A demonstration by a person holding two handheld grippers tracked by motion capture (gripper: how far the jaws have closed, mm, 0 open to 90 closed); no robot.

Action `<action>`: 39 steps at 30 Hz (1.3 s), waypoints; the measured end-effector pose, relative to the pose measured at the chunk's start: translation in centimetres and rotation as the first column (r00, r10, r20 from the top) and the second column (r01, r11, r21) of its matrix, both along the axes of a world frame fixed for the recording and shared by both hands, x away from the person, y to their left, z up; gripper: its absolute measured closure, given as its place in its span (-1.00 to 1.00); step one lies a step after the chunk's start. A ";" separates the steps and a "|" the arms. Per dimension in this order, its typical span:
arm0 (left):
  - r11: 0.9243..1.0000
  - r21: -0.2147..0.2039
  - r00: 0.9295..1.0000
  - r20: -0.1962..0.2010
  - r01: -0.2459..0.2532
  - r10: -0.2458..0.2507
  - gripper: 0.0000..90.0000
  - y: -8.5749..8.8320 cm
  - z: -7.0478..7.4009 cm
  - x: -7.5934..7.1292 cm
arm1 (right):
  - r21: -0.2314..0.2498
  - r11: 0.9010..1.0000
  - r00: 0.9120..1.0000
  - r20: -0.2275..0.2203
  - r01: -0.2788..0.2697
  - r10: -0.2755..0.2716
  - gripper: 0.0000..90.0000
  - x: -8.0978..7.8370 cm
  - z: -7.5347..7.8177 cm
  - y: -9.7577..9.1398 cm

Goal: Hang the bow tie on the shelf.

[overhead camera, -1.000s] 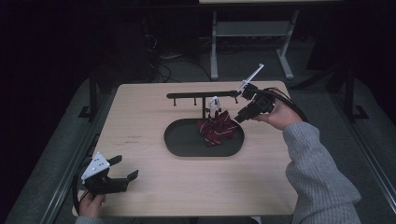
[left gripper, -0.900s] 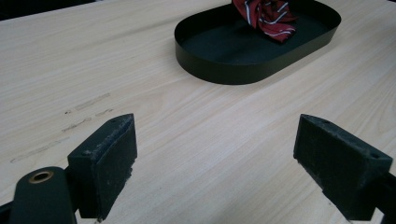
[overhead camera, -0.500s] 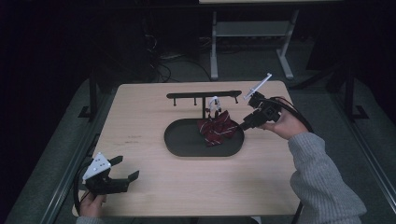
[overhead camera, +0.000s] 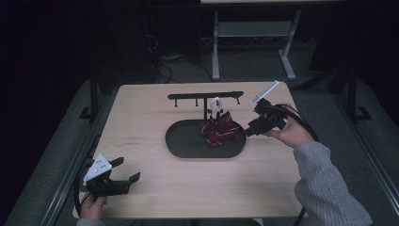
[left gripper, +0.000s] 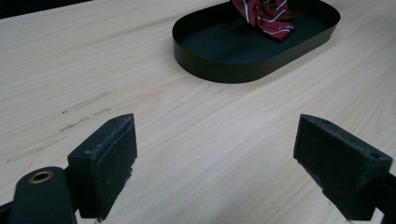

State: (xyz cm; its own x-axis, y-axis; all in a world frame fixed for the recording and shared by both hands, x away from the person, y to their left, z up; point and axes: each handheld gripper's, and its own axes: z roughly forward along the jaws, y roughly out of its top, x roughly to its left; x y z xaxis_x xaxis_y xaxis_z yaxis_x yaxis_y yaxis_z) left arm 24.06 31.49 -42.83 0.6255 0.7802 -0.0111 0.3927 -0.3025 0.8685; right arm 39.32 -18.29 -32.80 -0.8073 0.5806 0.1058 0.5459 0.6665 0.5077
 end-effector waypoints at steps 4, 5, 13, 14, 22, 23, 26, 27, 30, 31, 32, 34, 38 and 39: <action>1.000 -0.003 1.000 -0.002 0.000 0.000 -0.71 -0.1 0.0 0.0 | 0.004 1.000 1.000 0.001 0.006 -0.006 0.17 -0.3 -0.2 -0.4; 1.000 -0.003 1.000 -0.004 0.001 -0.001 -0.71 -0.1 -0.1 0.0 | 0.008 1.000 1.000 0.001 0.006 -0.006 0.14 -0.4 -0.3 -0.5; 1.000 0.000 1.000 -0.001 0.005 -0.005 -0.71 -0.2 -0.1 0.0 | 0.010 1.000 1.000 0.006 0.013 -0.013 0.05 -1.2 -1.0 -0.9; 1.000 0.001 1.000 -0.002 0.006 -0.006 -0.71 -0.2 -0.1 0.0 | 0.010 1.000 1.000 0.011 0.014 -0.014 0.05 -1.2 -1.1 -1.0; 1.000 0.000 1.000 -0.004 0.005 -0.005 -0.71 -0.3 -0.1 0.0 | 0.025 0.999 1.000 0.001 0.023 -0.023 0.01 -2.1 -2.0 -1.6; 1.000 0.000 1.000 -0.005 0.005 -0.005 -0.71 -0.3 -0.1 0.0 | 0.024 0.999 1.000 0.001 0.027 -0.027 0.01 -2.2 -2.0 -1.7; 1.000 0.006 1.000 -0.007 0.006 -0.006 -0.71 -0.3 -0.1 0.0 | 0.029 0.999 0.999 -0.001 0.033 -0.033 -0.01 -2.5 -2.3 -2.0; 1.000 0.004 1.000 -0.008 0.007 -0.007 -0.71 -0.3 -0.1 0.0 | 0.030 0.999 0.999 0.002 0.034 -0.035 -0.01 -2.7 -2.4 -2.0; 1.000 0.003 1.000 -0.008 0.009 -0.009 -0.71 -0.3 -0.2 0.1 | 0.032 0.999 0.999 0.010 0.041 -0.042 -0.04 -3.1 -2.7 -2.2; 1.000 0.003 1.000 -0.010 0.009 -0.009 -0.71 -0.3 -0.2 0.1 | 0.038 0.998 0.999 0.006 0.046 -0.046 -0.04 -3.2 -2.8 -2.2; 1.000 0.006 1.000 -0.011 0.009 -0.009 -0.71 -0.3 -0.2 0.1 | 0.040 0.998 0.999 0.008 0.044 -0.045 -0.05 -3.3 -3.0 -2.3; 1.000 0.004 1.000 -0.011 0.009 -0.009 -0.71 -0.3 -0.2 0.1 | 0.041 0.998 0.999 0.009 0.049 -0.049 -0.05 -3.5 -3.2 -2.4; 1.000 0.006 1.000 -0.009 0.008 -0.008 -0.71 -0.3 -0.2 0.1 | 0.047 0.998 0.999 0.004 0.053 -0.053 -0.05 -3.9 -3.7 -2.5; 1.000 0.005 1.000 -0.010 0.007 -0.007 -0.71 -0.3 -0.2 0.2 | 0.049 0.998 0.999 0.005 0.049 -0.050 -0.06 -4.0 -3.8 -2.6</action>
State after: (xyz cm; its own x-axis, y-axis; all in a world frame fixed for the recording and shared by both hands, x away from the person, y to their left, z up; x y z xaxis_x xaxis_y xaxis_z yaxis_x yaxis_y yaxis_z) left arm 24.21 31.19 -43.01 0.6308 0.7758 -0.0136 0.3990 -0.3093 0.8632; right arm 35.29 -20.84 -36.61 -0.7785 0.6141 0.1297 0.5741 0.6132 0.5425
